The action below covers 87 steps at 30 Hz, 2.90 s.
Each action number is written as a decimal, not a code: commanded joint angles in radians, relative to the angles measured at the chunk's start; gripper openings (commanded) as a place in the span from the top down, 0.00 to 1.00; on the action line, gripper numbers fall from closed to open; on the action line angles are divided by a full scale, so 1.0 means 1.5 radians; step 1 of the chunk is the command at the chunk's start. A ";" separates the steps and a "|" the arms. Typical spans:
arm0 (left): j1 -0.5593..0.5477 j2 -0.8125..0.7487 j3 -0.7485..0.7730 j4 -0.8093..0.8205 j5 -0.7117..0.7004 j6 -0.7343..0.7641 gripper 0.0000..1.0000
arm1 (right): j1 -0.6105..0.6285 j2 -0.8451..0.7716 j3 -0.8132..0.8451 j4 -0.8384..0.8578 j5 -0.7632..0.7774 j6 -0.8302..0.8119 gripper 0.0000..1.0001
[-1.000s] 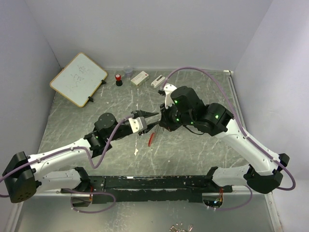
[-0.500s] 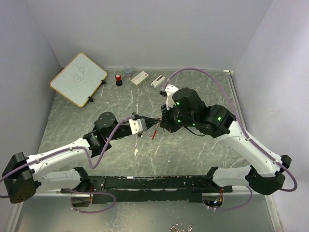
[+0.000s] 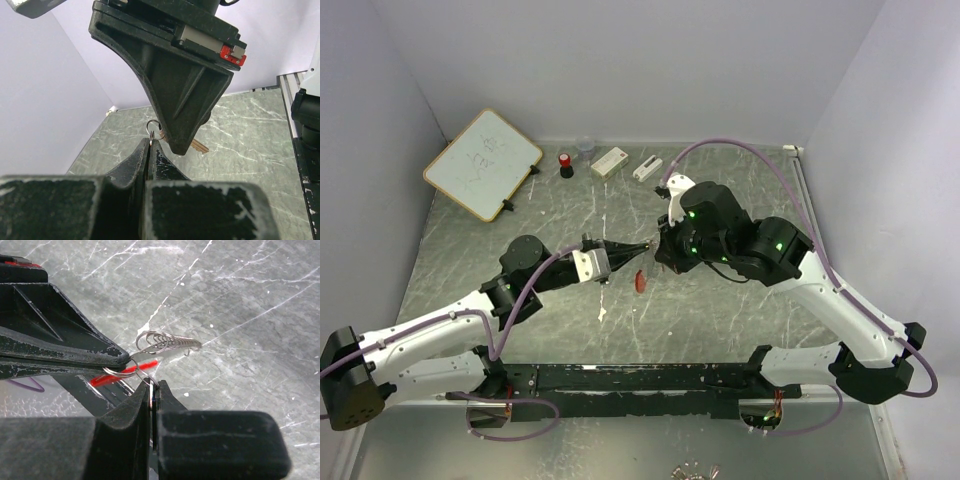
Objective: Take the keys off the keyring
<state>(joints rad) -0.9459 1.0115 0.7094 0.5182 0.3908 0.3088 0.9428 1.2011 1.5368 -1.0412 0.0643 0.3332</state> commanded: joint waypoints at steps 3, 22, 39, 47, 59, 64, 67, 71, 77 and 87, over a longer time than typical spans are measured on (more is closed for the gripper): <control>0.001 -0.017 -0.001 0.024 -0.003 -0.004 0.93 | 0.002 -0.001 0.014 -0.006 0.019 0.001 1.00; 0.001 -0.058 -0.075 0.175 -0.032 -0.054 0.93 | 0.002 -0.015 -0.049 0.108 -0.046 -0.005 1.00; 0.001 -0.055 -0.151 0.358 -0.092 -0.061 0.93 | 0.003 -0.025 -0.079 0.185 -0.091 0.000 1.00; 0.001 -0.075 -0.170 0.363 -0.154 -0.044 0.93 | 0.003 -0.030 -0.071 0.173 -0.080 -0.006 1.00; 0.000 -0.058 -0.165 0.366 -0.211 -0.042 0.93 | 0.003 -0.023 -0.060 0.162 -0.078 -0.008 1.00; 0.001 -0.059 -0.170 0.373 -0.233 -0.038 0.93 | 0.002 -0.022 -0.048 0.155 -0.080 -0.008 1.00; 0.000 -0.057 -0.169 0.372 -0.245 -0.040 0.93 | 0.003 -0.020 -0.041 0.154 -0.085 -0.010 1.00; 0.001 -0.047 -0.159 0.358 -0.259 -0.037 0.93 | 0.002 -0.013 -0.029 0.152 -0.092 -0.014 1.00; 0.000 -0.041 -0.163 0.365 -0.270 -0.035 0.93 | 0.002 -0.015 -0.014 0.149 -0.101 -0.014 1.00; 0.000 -0.039 -0.161 0.345 -0.267 -0.037 0.93 | 0.002 -0.020 0.033 0.139 -0.102 -0.026 1.00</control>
<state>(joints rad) -0.9607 0.9524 0.4534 1.0134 0.0803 0.2298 0.9466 1.1973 1.5120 -0.7914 -0.0727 0.3187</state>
